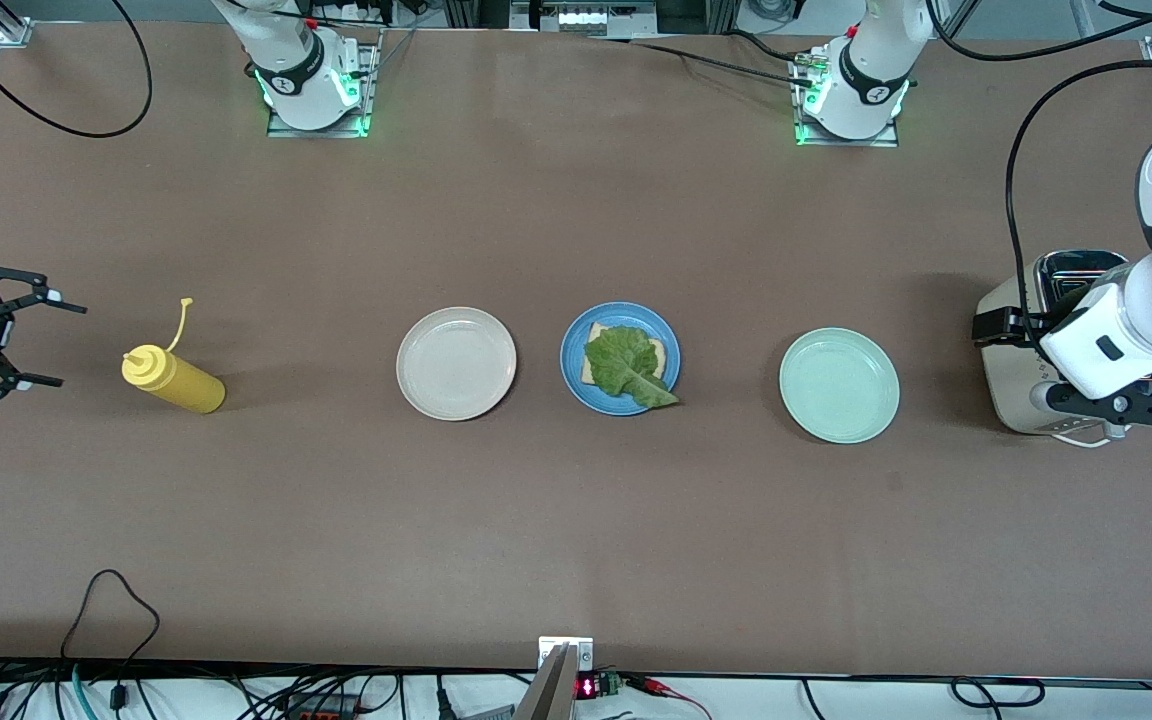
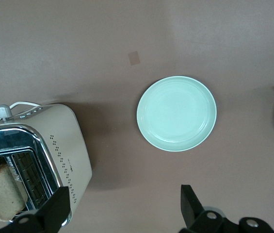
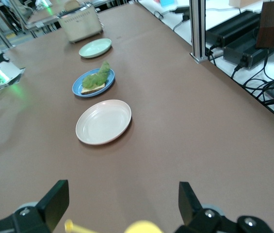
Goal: Make sandwich in blue plate with both arms
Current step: 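Grasp the yellow squeeze bottle with the right gripper and lift it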
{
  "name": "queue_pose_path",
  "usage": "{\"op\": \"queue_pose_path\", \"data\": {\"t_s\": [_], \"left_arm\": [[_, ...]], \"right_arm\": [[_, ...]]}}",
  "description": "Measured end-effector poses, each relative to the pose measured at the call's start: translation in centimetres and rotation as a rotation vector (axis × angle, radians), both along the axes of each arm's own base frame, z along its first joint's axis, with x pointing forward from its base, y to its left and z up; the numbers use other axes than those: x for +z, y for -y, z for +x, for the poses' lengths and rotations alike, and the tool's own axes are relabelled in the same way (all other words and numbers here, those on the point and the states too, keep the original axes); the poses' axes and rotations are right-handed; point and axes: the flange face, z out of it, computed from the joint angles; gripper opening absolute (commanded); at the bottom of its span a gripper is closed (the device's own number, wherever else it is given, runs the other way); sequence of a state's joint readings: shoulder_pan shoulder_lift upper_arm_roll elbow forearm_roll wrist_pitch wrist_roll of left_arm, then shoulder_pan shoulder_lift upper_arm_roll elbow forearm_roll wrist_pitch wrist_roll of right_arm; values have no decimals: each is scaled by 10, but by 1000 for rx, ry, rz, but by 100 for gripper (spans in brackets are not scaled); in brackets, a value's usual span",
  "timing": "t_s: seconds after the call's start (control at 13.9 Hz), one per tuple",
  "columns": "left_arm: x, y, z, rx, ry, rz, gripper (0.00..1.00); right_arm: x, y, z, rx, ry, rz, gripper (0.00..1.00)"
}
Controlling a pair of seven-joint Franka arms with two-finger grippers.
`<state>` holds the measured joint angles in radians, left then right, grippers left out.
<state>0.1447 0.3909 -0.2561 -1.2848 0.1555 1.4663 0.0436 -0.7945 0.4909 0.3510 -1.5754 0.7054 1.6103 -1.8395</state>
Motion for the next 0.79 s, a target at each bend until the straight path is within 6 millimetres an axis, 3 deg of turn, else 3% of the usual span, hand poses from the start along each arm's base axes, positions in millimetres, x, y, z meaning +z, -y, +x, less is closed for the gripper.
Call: {"op": "queue_pose_path", "data": {"t_s": [0.22,0.36,0.5,0.65,0.79], "left_arm": [[0,-1,0,2,0,0,100],[0,-1,0,3,0,0,100],[0,-2,0,5,0,1,100],[0,-3,0,7,0,1,100],[0,-3,0,7,-1,1,100]], "right_arm": [[-80,47,-22,10,95,134,100],[-145,61,-33,23,154,219,100],[-196,63,-35,43,218,275,100],[-230,64,-33,61,284,305,100],[-249,64,-28,58,333,332,100]]}}
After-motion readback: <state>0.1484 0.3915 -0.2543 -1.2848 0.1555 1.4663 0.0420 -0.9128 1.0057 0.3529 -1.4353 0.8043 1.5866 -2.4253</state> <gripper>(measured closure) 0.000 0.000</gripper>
